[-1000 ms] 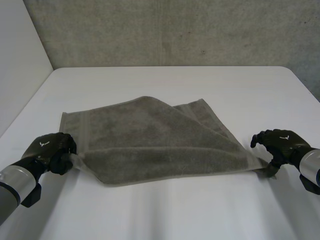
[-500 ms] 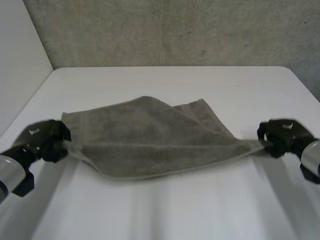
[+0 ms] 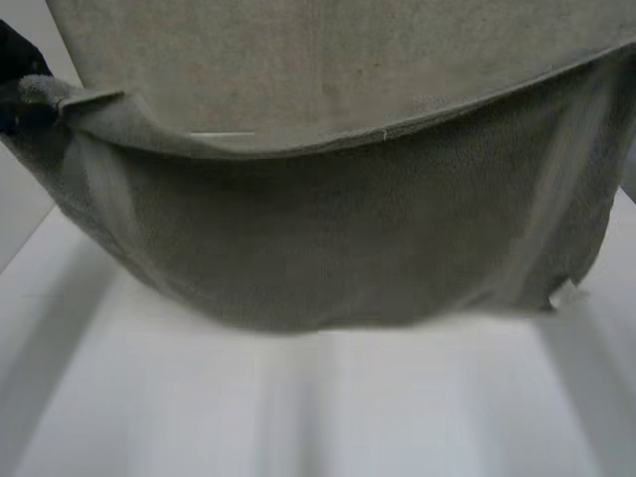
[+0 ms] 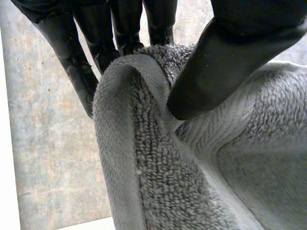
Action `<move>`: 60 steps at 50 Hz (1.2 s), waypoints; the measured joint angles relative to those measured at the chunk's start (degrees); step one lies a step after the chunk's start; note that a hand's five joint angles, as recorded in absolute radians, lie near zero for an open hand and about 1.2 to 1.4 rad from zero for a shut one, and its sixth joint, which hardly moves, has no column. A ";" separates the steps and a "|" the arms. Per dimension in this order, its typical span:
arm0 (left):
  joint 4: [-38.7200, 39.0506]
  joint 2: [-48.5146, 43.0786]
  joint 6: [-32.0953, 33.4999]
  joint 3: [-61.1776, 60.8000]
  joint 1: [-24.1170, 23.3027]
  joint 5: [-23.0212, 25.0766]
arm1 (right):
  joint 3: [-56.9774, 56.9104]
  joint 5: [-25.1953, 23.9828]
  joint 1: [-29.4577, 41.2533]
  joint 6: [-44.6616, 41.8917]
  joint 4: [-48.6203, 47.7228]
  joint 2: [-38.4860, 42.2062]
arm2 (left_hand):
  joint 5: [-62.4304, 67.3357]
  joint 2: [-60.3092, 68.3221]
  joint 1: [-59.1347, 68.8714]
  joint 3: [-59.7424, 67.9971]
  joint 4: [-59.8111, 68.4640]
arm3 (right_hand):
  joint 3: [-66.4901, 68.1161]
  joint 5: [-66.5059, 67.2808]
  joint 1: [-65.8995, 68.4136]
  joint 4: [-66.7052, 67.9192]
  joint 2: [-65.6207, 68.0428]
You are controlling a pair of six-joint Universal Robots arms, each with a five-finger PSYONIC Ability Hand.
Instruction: Fold the towel.
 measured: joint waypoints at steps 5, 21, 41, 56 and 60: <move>-0.70 -8.32 0.02 4.58 -2.13 -1.03 | -0.95 3.78 2.96 -3.77 0.80 6.65 | 0.00 0.28 0.01 0.17 0.23 | 0.00 0.00 0.02 0.00 0.00; -2.94 -40.14 0.36 33.34 -14.67 -12.01 | -14.34 23.62 21.17 -9.28 -15.78 28.84 | 0.00 0.49 0.05 0.49 0.24 | 0.07 0.00 0.08 0.11 0.04; 11.44 -42.02 -11.67 49.90 -16.92 -17.48 | -24.48 18.47 20.46 -8.78 -22.51 31.60 | 0.00 0.66 0.07 0.72 0.25 | 0.12 0.12 0.10 0.14 0.21; 23.53 -44.52 -8.92 12.08 -12.00 -3.01 | 10.66 5.44 16.10 -17.98 -20.37 31.26 | 0.00 0.70 0.10 0.73 0.26 | 0.16 0.12 0.10 0.15 0.23; 26.76 -43.40 -4.74 3.46 -9.95 0.35 | 20.84 5.15 14.09 -20.37 -25.49 29.33 | 0.00 0.71 0.11 0.74 0.26 | 0.16 0.12 0.10 0.15 0.23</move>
